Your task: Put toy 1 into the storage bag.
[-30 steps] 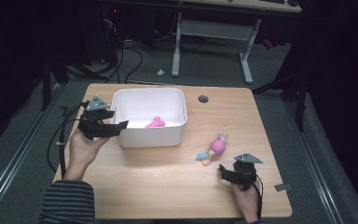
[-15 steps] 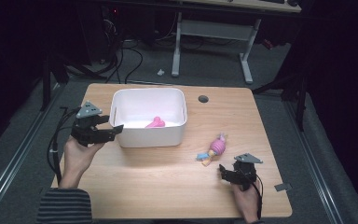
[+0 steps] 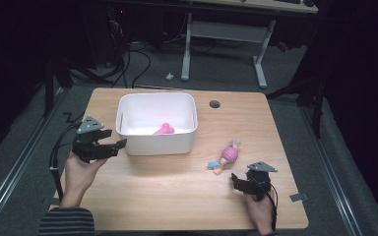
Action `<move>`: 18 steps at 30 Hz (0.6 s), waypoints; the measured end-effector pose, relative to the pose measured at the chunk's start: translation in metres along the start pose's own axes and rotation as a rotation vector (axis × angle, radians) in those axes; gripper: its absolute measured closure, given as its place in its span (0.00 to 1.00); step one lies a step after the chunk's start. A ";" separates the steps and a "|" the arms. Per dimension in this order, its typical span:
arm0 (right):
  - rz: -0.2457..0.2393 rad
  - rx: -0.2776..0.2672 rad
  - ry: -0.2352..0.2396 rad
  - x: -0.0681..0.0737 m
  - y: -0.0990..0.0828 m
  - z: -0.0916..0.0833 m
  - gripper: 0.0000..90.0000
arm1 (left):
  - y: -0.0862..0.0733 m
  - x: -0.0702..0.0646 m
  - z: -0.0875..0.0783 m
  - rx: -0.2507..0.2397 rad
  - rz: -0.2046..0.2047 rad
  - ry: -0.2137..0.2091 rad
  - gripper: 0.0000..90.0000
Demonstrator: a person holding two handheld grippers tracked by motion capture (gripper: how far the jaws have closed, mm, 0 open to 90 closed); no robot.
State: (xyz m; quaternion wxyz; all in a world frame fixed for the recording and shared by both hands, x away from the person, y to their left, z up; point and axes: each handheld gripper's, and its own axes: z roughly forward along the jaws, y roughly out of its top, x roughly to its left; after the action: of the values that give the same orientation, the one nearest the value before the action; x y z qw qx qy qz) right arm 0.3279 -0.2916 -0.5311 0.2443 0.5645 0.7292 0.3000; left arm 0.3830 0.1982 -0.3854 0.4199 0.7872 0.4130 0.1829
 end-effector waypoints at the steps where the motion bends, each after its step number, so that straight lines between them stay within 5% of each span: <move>1: 0.000 0.000 -0.001 0.000 0.000 0.000 0.24 | -0.001 0.000 0.000 0.000 -0.001 0.001 0.39; 18: -0.002 0.000 0.000 0.000 0.000 0.000 0.24 | -0.024 -0.010 0.012 0.035 -0.005 -0.017 0.39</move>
State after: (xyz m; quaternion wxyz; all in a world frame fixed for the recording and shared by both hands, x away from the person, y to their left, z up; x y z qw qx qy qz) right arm 0.3279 -0.2917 -0.5311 0.2445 0.5636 0.7299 0.2996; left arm 0.3726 0.1916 -0.4115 0.4102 0.7947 0.4147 0.1679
